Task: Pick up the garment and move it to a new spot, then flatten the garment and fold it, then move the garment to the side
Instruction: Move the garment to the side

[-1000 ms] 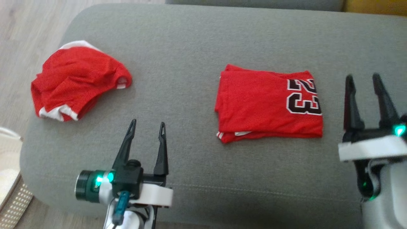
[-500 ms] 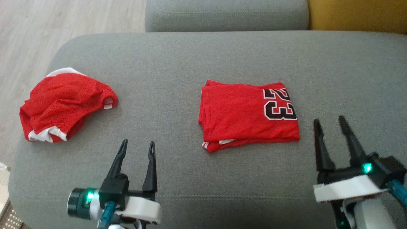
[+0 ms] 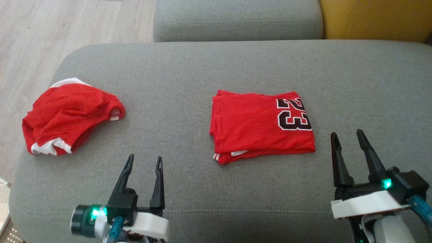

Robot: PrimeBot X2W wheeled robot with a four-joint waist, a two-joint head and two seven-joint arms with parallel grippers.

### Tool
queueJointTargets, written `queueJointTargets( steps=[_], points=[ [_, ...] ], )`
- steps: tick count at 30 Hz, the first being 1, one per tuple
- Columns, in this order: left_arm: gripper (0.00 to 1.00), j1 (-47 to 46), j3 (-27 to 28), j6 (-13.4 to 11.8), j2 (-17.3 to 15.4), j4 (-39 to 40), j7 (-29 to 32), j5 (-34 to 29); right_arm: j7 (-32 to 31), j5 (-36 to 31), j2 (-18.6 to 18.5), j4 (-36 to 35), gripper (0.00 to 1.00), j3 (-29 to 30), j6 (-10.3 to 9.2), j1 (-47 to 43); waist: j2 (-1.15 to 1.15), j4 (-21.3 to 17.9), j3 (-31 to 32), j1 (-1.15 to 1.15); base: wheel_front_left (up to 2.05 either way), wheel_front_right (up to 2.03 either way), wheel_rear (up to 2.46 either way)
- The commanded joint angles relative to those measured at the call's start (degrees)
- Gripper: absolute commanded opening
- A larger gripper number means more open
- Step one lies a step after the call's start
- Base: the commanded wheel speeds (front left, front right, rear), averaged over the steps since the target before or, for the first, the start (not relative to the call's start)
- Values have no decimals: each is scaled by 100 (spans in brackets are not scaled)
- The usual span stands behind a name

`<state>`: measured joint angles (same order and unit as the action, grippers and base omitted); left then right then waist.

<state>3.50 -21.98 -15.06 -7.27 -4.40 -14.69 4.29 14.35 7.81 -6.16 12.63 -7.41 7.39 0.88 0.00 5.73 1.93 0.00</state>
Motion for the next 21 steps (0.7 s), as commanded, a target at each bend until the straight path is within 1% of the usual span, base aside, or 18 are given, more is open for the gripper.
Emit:
queueJointTargets(
  steps=[1,4,8,18,21],
  points=[
    [100,-163,240,27,37,149,-30,-56,64,-29,5,-171,100,-111,10,93,0,0,4,0,0,0,0],
    [100,-145,273,57,74,136,-30,-101,64,-40,24,-155,100,-114,10,72,0,-9,13,0,0,0,0],
    [100,-164,199,83,38,93,-30,-296,64,-34,41,-163,100,-112,10,62,0,-15,0,0,0,0,0],
    [100,-203,176,133,72,61,-30,-325,64,-75,45,-187,100,-83,10,36,0,13,-62,0,0,0,0],
    [100,-213,195,98,96,23,-30,-324,64,-77,34,-150,100,-58,10,77,0,46,-105,0,0,0,0]
  ],
)
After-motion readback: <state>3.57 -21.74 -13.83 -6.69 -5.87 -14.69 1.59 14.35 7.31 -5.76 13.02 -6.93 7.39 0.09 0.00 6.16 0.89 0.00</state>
